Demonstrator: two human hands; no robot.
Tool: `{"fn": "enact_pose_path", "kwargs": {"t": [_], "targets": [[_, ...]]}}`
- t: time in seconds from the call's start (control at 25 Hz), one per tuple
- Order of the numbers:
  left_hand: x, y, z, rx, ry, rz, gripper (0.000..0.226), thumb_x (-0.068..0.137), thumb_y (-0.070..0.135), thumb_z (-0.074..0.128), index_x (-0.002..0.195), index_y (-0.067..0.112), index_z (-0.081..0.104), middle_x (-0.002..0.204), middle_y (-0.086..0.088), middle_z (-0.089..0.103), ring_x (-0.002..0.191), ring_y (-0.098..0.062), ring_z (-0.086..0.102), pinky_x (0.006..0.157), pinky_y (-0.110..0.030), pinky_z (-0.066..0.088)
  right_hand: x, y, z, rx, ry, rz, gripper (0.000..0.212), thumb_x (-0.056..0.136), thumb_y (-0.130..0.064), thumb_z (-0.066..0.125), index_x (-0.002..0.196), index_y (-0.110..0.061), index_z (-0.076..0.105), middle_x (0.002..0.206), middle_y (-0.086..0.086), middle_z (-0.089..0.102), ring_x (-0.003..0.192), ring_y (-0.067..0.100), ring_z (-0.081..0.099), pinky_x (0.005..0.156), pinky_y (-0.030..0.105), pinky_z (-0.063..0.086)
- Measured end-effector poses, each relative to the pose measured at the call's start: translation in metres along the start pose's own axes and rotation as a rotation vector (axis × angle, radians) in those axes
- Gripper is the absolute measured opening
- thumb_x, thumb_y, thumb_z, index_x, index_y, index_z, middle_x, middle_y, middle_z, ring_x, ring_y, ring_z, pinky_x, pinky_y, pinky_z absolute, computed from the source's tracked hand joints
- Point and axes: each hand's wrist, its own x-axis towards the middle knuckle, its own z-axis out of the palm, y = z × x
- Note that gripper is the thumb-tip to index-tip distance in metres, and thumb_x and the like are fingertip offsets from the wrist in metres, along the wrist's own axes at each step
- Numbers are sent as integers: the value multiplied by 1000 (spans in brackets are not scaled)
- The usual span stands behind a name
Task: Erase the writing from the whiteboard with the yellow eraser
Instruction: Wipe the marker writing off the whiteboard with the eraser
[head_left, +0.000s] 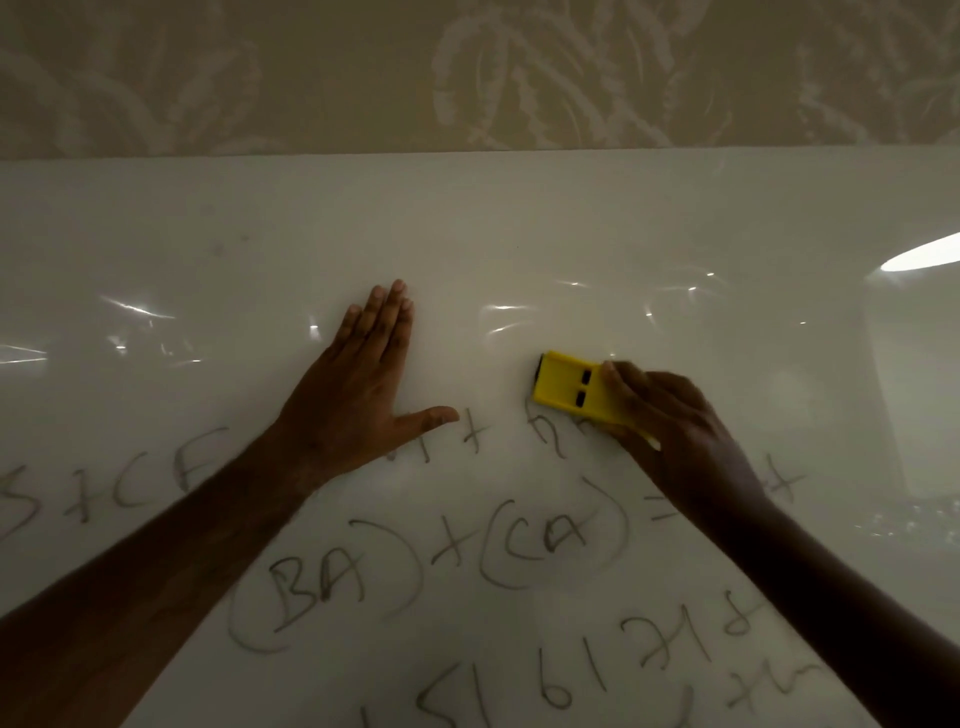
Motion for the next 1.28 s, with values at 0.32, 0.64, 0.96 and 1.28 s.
{"fn": "enact_pose_path", "kwargs": {"t": [0.32, 0.64, 0.96, 1.28], "targets": [[-29, -28, -5, 40, 2, -58, 129, 92, 95, 23, 169, -7, 13, 180, -24, 7, 167, -39, 11, 135, -55, 18, 1, 26, -14, -2, 8, 59, 55, 103, -39, 61, 151, -11, 54, 149, 7, 59, 122, 30, 56, 101, 49, 53], [-41, -34, -7, 20, -7, -75, 126, 93, 95, 17, 169, -5, 15, 181, -21, 7, 168, -36, 11, 136, -52, 18, -14, -27, 10, 62, -73, -154, 53, 105, -40, 57, 152, -15, 53, 155, -1, 54, 129, 27, 59, 108, 41, 48], [-58, -41, -6, -6, 7, -116, 123, 95, 93, 16, 169, -5, 16, 180, -21, 10, 168, -36, 11, 135, -54, 17, 16, 0, 1, 21, -7, -20, 58, 99, -41, 57, 151, -16, 53, 150, 2, 58, 123, 32, 58, 106, 41, 45], [-71, -57, -12, 2, 8, -84, 117, 97, 90, 19, 170, -2, 18, 181, -19, 12, 167, -36, 16, 134, -58, 21, 7, -62, 24, 91, -68, -173, 53, 105, -41, 56, 151, -14, 55, 153, 0, 57, 127, 27, 60, 106, 43, 49]]}}
